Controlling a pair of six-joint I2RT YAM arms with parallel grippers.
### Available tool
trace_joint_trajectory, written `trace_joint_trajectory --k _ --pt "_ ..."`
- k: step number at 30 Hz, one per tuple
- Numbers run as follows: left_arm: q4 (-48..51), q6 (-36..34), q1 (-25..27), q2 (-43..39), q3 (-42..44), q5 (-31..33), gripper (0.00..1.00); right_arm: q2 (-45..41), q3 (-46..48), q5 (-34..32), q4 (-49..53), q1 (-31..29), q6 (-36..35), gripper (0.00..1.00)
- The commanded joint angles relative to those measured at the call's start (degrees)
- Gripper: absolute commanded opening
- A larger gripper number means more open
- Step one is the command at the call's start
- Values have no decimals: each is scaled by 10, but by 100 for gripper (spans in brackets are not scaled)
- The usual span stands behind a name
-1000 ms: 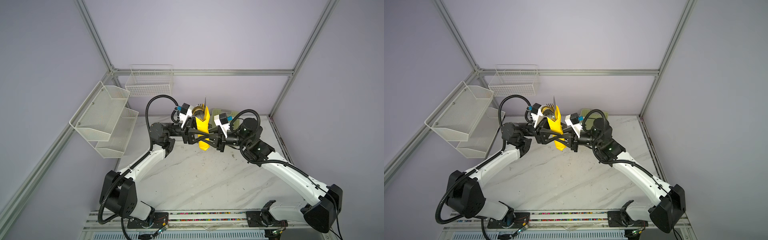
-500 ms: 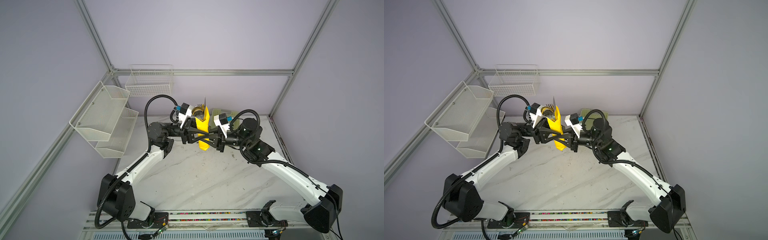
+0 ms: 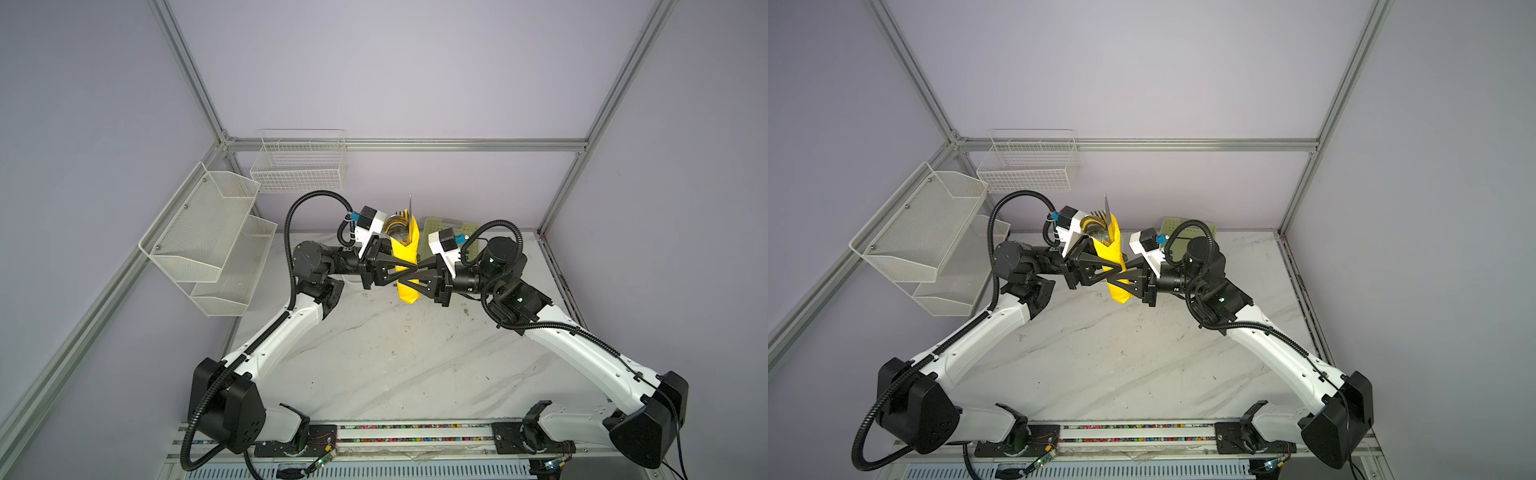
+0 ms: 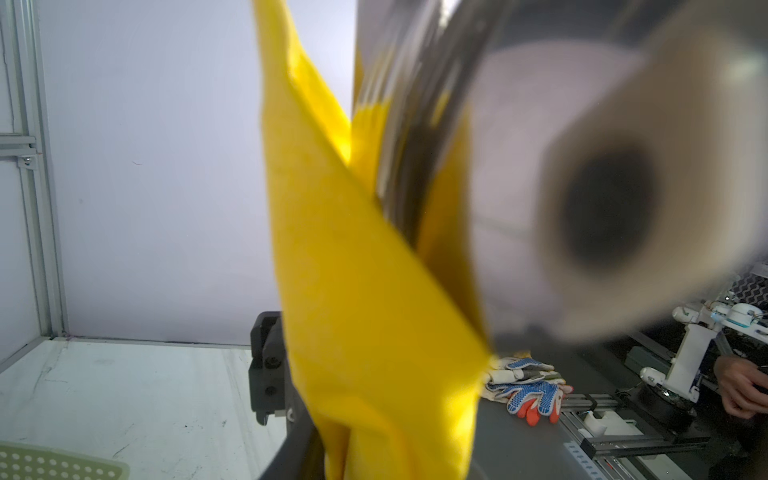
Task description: Place the utensils on the paper napkin and roll it up
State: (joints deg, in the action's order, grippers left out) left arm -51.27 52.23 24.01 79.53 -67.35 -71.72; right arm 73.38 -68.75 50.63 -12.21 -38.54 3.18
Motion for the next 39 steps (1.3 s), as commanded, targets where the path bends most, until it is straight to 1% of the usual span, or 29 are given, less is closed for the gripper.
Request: trace_joint_trajectory --k 1,2,4,9,16,18,20,23,24,26,28,30,33,39 --pt "-21 -14 -6 -38 -30 -19 28 -22 1 -16 -20 18 -3 0" --pt "-21 -15 -7 -38 -29 -19 28 -23 1 -17 -20 18 -2 0" --pt "-18 -18 -9 -40 -27 -18 32 -24 2 -16 -20 19 -2 0" --pt "2 -32 -11 -46 -26 -16 31 -27 2 -13 -20 20 -2 0" --pt "30 -58 -13 -50 -24 -9 21 -27 3 -15 -18 20 0 0" --pt "63 -83 -14 -56 -24 1 18 -27 3 -16 -15 20 1 0" --pt "114 -126 -16 -66 -24 17 12 -27 3 -16 -13 20 1 0" --pt "188 -190 -16 -80 -27 46 6 -27 3 -16 -3 20 -3 0" --pt "201 -204 -16 -83 -28 53 6 -27 3 -16 4 20 -7 3" --pt "217 -219 -18 -86 -30 68 4 -30 4 -15 18 19 -10 19" --pt "223 -227 -20 -88 -29 84 3 -36 10 -13 20 20 -3 29" --pt "228 -231 -23 -88 -29 97 2 -49 20 -16 24 20 0 36" --pt "229 -231 -28 -87 -29 113 2 -67 38 -23 35 20 1 39" --pt "212 -218 -31 -79 -30 123 2 -81 64 -37 18 20 11 41"
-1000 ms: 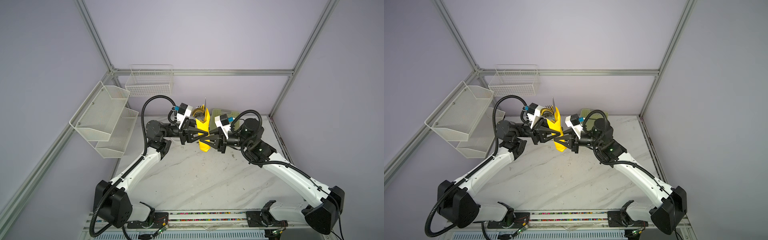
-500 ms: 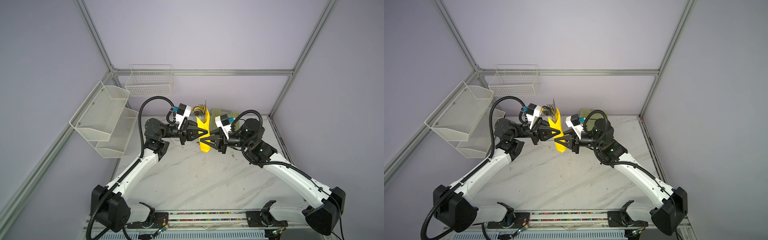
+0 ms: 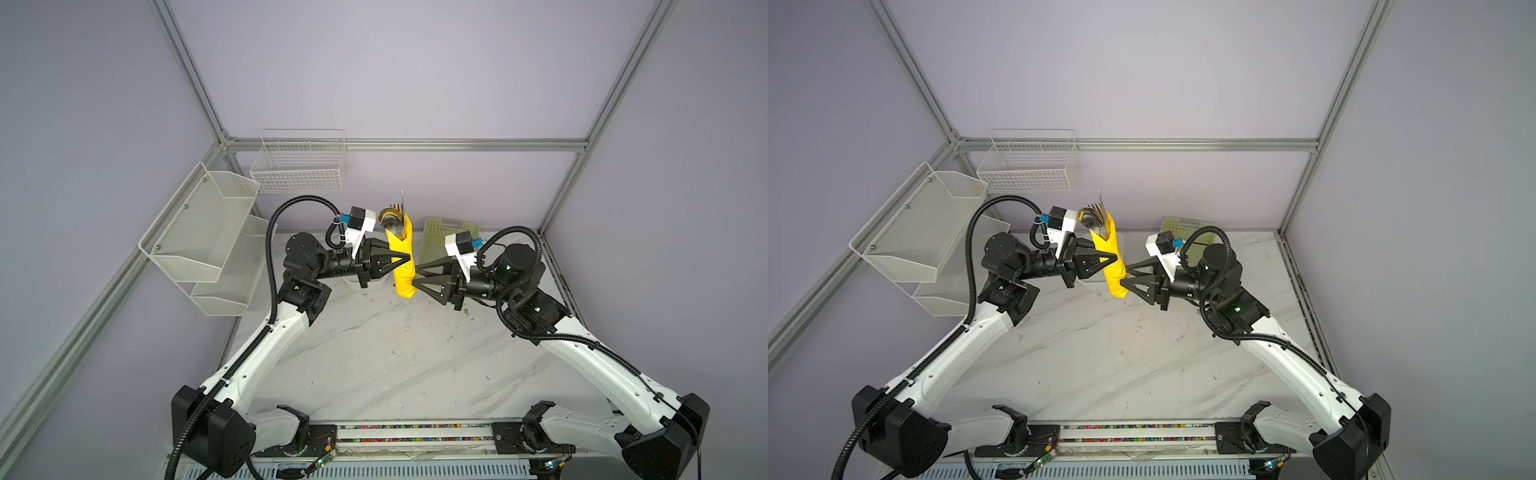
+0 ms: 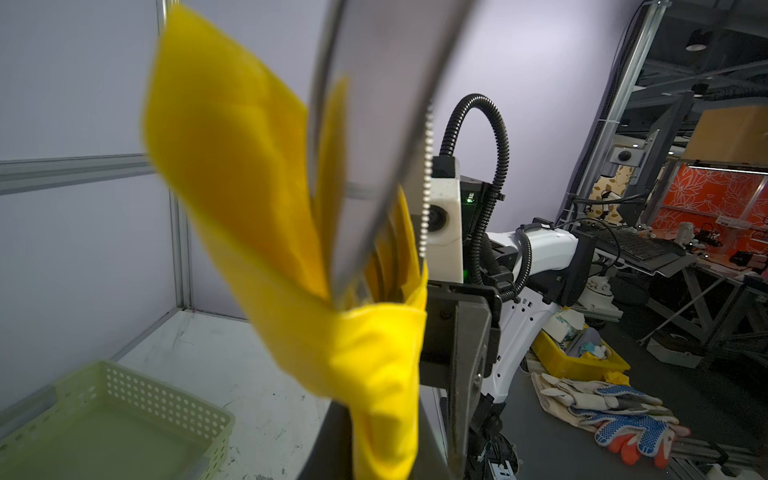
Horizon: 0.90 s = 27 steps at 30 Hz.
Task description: Place the utensils on the paper napkin and roll it up
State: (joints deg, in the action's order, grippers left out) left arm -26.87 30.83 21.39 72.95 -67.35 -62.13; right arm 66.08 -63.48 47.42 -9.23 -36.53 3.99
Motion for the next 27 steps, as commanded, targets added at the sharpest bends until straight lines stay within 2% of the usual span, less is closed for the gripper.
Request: trace_joint_trajectory --k 1,13,19,27 --pt "-37 0 -5 -12 -29 27 2 -6 14 -5 -22 0 9 42" --pt "-69 31 -5 -5 -20 25 2 33 31 -1 -117 0 25 40" --pt "-70 33 -5 -4 -22 21 2 42 24 -29 -140 0 25 40" --pt "-76 39 -5 -3 -22 16 2 64 15 14 -182 0 50 40"
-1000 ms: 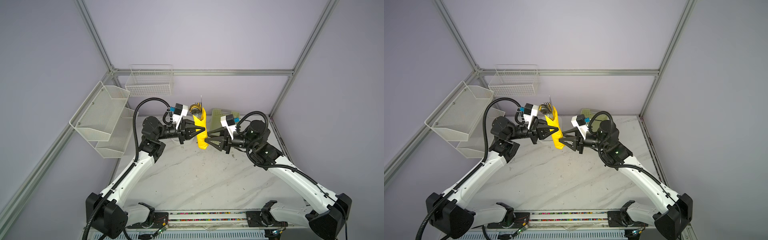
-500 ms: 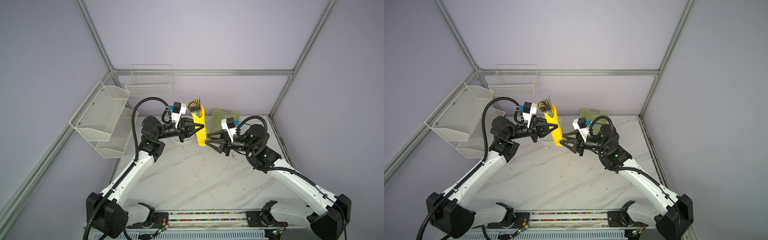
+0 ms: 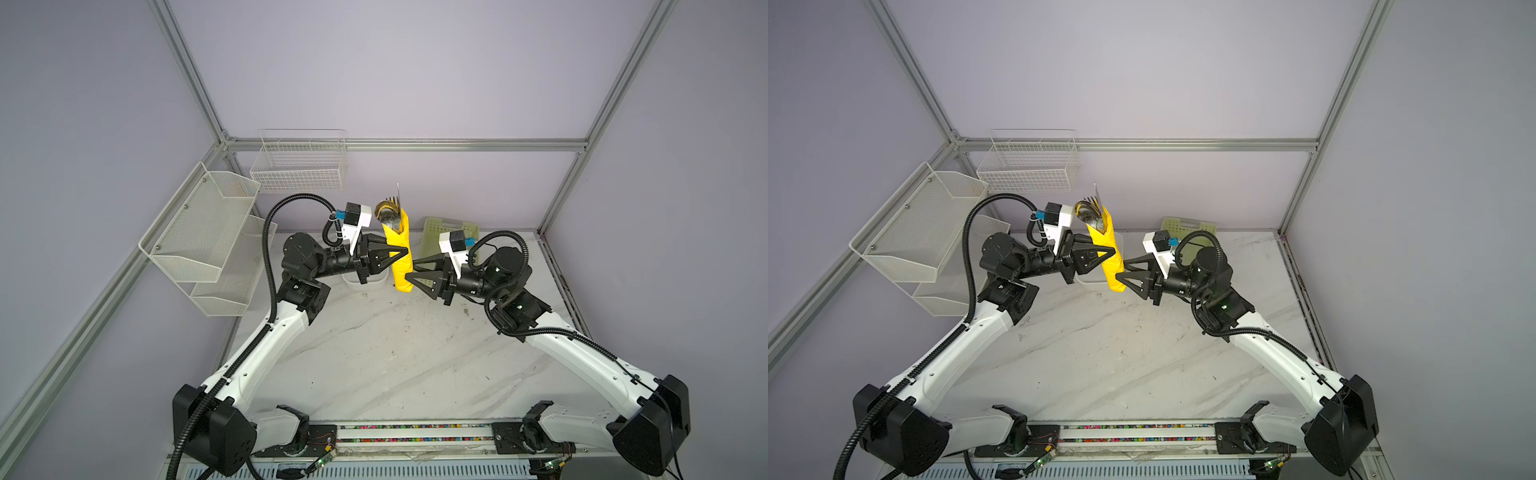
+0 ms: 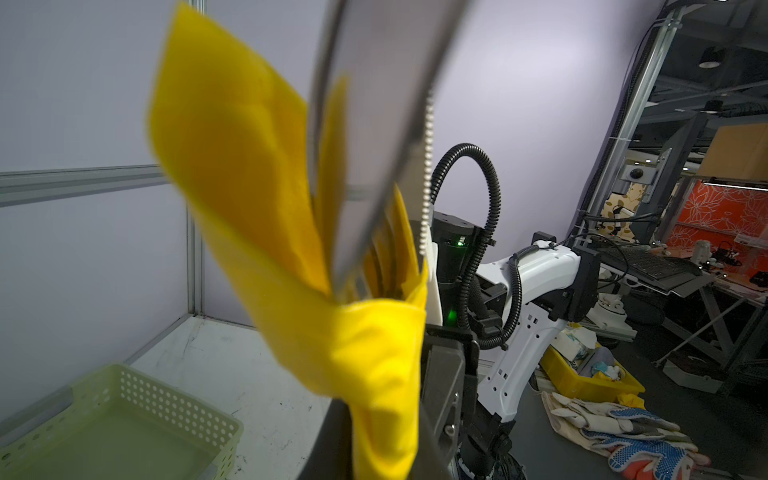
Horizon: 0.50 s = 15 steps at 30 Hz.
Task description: Place the utensils on the paper napkin and roll it up
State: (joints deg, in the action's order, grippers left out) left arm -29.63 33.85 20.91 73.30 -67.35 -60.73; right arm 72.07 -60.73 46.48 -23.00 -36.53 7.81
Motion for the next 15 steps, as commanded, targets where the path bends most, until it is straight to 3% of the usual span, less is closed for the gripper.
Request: trace_joint_trajectory --k 1,15 --pt "-48 9 0 -5 -22 1 2 6 -14 31 -50 0 14 40" --pt "-44 7 0 -4 -26 -3 0 15 -29 54 -69 0 25 32"
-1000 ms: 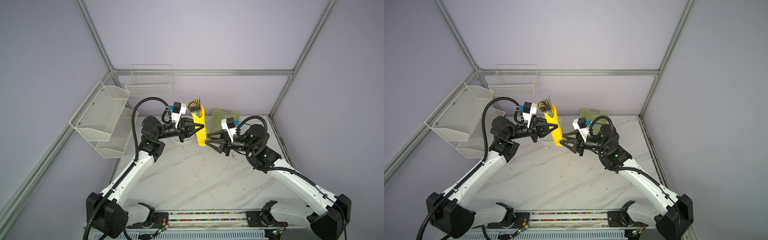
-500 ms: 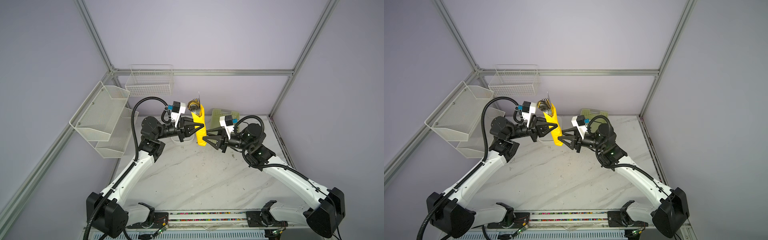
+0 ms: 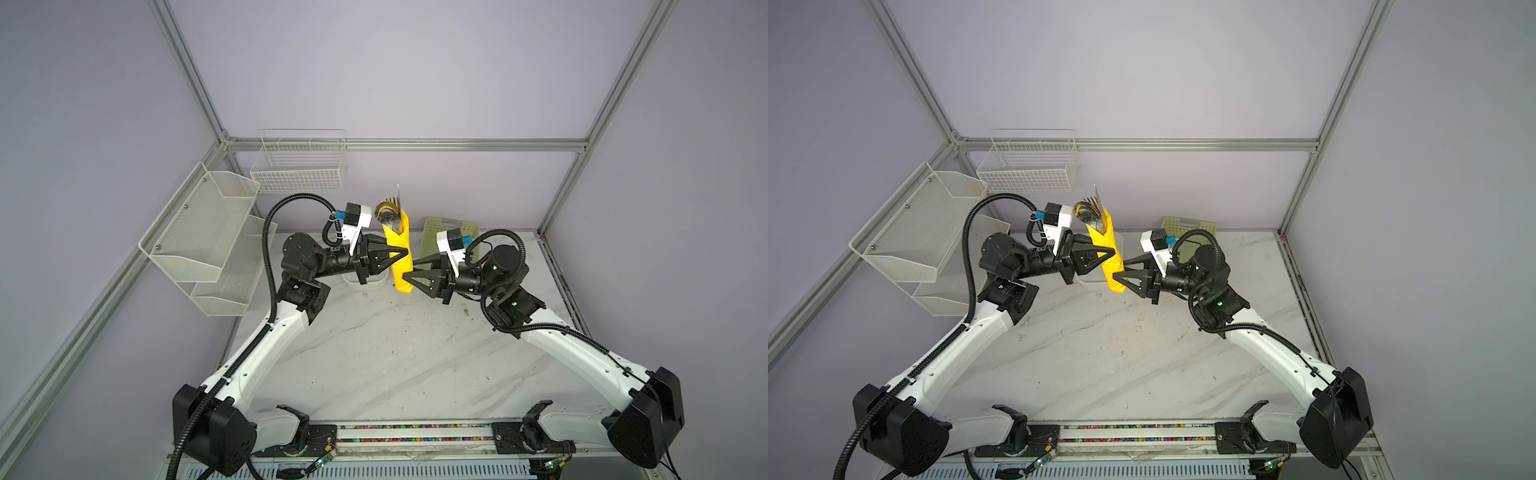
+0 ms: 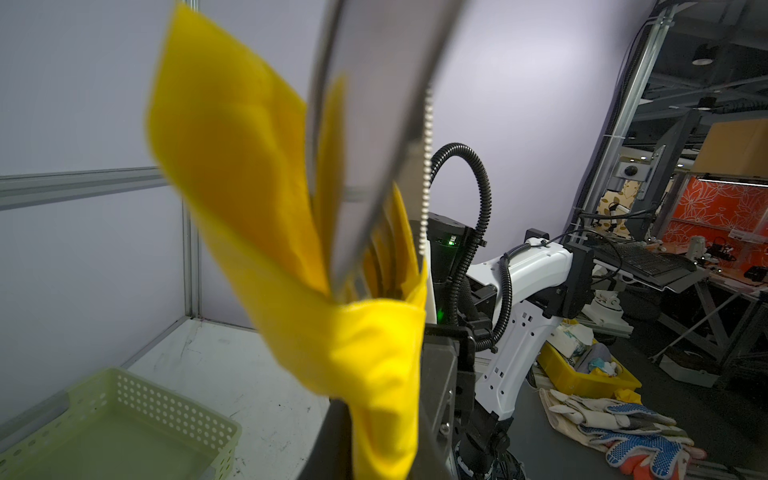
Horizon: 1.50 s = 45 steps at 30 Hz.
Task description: Place the utensils on the paper napkin and roll it up
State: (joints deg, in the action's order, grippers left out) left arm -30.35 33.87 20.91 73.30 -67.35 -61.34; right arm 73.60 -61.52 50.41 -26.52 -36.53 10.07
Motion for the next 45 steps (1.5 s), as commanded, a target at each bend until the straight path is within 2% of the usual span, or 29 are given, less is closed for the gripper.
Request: trace_joint_trajectory --k 1,4,13,19,22,25,29,31,36,45 --pt "-37 6 0 -4 -26 3 0 0 -22 14 -33 0 3 32" --pt "-37 7 0 -5 -26 1 0 -2 -23 7 -32 -1 2 36" --pt "-36 7 0 -5 -26 -1 0 1 -30 13 -34 0 4 36" --pt "-37 7 0 -7 -26 -1 0 5 -31 14 -21 0 -4 26" --pt "-32 4 0 -8 -25 2 0 5 -32 16 -21 -1 -4 13" --pt "-15 -7 -2 -11 -25 10 4 5 -33 17 -19 0 -6 0" --pt "-1 -16 -5 -17 -22 22 15 3 -32 14 -17 0 -9 0" --pt "1 -16 -8 -19 -19 26 26 1 -32 14 -16 0 -11 0" --pt "7 -16 -15 -24 -11 40 38 1 -35 13 -11 1 -15 0" --pt "9 -17 -29 -36 3 47 46 1 -39 11 -4 6 -18 0"
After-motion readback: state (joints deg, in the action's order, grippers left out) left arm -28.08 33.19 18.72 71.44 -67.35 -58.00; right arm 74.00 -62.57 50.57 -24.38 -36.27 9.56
